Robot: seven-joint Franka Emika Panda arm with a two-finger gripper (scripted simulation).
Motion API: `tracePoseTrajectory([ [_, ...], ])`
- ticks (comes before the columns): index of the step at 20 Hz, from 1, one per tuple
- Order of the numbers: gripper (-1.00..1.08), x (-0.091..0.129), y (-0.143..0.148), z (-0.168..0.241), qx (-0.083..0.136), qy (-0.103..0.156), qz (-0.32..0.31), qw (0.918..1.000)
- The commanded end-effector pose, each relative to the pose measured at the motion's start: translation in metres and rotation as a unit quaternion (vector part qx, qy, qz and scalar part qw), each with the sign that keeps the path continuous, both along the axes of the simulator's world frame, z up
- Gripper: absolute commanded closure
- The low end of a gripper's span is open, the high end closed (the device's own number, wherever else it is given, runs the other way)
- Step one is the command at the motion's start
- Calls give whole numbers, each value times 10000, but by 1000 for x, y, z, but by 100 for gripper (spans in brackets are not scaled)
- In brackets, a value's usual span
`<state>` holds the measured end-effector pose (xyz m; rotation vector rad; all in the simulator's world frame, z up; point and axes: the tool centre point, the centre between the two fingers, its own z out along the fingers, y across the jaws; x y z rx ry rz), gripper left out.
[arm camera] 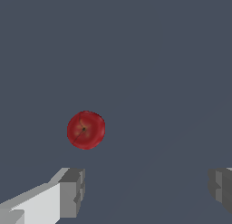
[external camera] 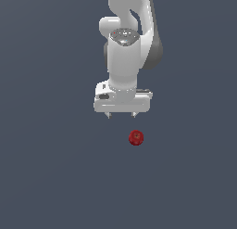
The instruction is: Pick up the object and move it to a goal position.
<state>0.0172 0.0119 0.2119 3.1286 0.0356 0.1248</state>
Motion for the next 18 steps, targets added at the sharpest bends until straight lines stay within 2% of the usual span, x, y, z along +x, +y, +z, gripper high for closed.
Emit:
tracePoseTrajectory([
  [1,-92,0,0,0,0,0,0,10000],
  [10,-92,-10,7,-18,117,218,-33,9997],
  [18,-92,-9,9,-21,120,226,-82,9996],
])
